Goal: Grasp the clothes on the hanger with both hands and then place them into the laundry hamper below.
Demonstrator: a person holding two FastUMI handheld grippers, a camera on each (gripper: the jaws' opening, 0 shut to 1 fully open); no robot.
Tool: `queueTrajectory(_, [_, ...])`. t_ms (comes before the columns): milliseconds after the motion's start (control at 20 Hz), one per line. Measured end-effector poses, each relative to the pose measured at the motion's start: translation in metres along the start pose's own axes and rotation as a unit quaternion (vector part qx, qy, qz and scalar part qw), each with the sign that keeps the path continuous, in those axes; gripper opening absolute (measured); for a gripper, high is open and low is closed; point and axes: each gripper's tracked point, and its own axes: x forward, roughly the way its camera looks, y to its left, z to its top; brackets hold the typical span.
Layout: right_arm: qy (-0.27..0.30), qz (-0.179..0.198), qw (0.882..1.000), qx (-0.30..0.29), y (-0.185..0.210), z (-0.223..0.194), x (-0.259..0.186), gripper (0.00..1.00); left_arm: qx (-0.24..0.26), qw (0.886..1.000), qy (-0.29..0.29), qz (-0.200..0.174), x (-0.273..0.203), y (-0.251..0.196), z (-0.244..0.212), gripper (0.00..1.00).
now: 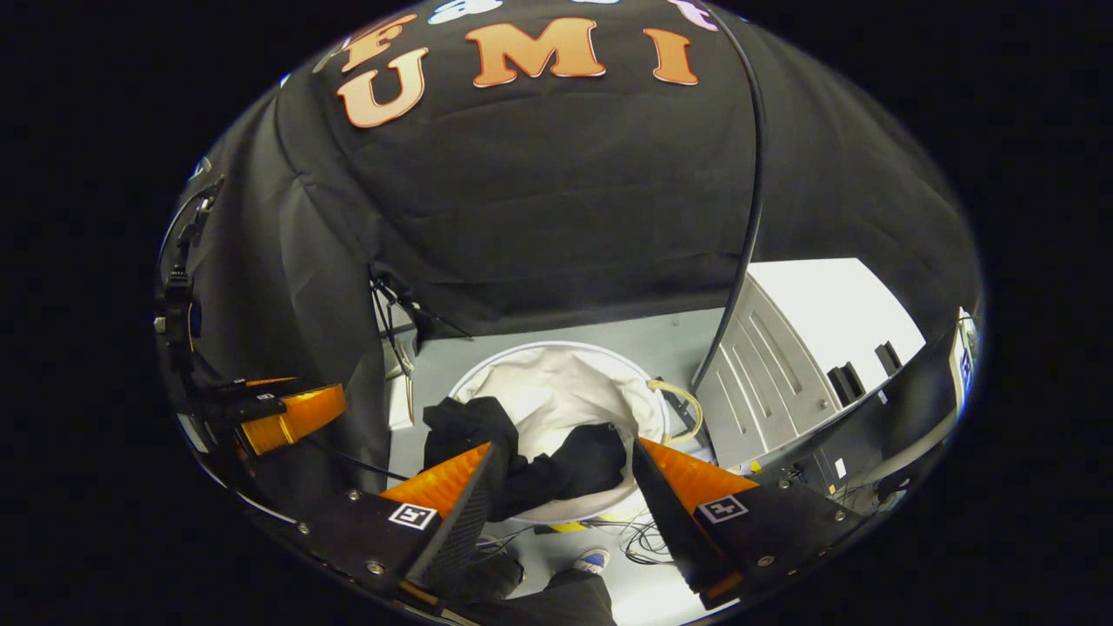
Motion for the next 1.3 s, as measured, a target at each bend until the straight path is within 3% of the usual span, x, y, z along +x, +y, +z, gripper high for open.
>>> queueTrajectory(350, [-0.075, 0.010, 0.997, -0.012, 0.010, 0.070, -0.051, 0.93, -0.021, 0.997, -0.077, -0.003, -0.041, 0.003, 0.059, 0.99])
queueTrajectory(650, [-0.154, 0.013, 0.987, -0.035, 0.024, 0.137, -0.104, 0.93, -0.039, 0.988, -0.147, -0.003, -0.082, 0.009, 0.114, 0.98])
queueTrajectory(1150, [-0.247, 0.004, 0.968, -0.046, 0.020, 0.192, -0.160, 0.93, -0.053, 0.967, -0.250, -0.003, -0.145, 0.015, 0.190, 1.00])
queueTrajectory(1300, [-0.285, 0.005, 0.957, -0.049, 0.017, 0.217, -0.188, 0.93, -0.052, 0.958, -0.283, 0.000, -0.164, 0.016, 0.214, 0.97])
